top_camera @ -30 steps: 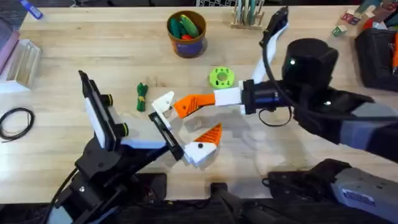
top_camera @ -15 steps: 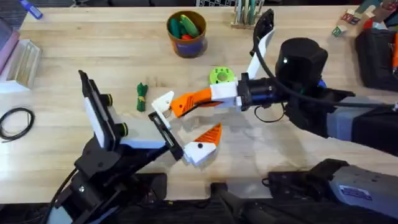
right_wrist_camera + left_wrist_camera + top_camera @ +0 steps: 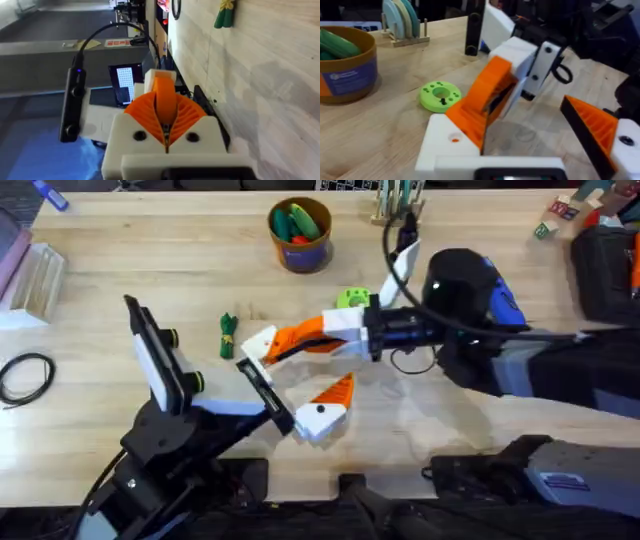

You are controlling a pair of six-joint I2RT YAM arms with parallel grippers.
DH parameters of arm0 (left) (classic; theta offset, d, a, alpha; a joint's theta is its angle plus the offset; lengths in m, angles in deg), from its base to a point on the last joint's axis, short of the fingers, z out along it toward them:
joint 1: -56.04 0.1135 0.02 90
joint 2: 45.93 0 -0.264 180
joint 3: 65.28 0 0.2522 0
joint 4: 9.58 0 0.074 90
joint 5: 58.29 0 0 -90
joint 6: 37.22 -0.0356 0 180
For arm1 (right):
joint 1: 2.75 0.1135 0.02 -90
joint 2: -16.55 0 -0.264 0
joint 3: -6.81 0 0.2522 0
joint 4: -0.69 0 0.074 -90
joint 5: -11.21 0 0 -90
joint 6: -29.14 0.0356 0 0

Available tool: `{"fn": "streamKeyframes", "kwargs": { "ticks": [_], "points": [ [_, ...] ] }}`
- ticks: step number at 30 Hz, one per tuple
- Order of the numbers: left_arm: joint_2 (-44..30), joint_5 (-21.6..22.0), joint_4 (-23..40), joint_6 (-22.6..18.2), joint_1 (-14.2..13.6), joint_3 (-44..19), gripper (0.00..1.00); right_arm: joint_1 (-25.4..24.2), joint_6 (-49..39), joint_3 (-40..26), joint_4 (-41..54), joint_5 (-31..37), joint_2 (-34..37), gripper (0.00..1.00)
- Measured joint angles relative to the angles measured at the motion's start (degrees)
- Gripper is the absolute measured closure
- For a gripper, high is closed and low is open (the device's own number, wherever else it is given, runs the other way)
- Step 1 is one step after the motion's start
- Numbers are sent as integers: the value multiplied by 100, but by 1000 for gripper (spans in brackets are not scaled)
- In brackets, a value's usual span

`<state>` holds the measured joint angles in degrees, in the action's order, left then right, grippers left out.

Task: Pick up the gripper from the table and insert it into the empty holder that is missing its gripper. Then pick up a screw, insert it into the mounting hole, and use the screwdriver to tighten it. Finally, clean up the table by picking up the vegetable and placing it into the bucket.

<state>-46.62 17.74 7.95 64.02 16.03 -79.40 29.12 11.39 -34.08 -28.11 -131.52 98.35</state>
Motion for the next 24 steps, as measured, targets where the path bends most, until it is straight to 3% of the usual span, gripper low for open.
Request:
{"fn": "streamKeyframes", "kwargs": {
  "ticks": [11,24],
  "points": [
    [-40,188,29,195,20,0,12,358,623,-39,-992,407,722,993],
    [-75,302,35,260,74,-1,12,447,112,-393,-613,442,898,993]
  ]
}}
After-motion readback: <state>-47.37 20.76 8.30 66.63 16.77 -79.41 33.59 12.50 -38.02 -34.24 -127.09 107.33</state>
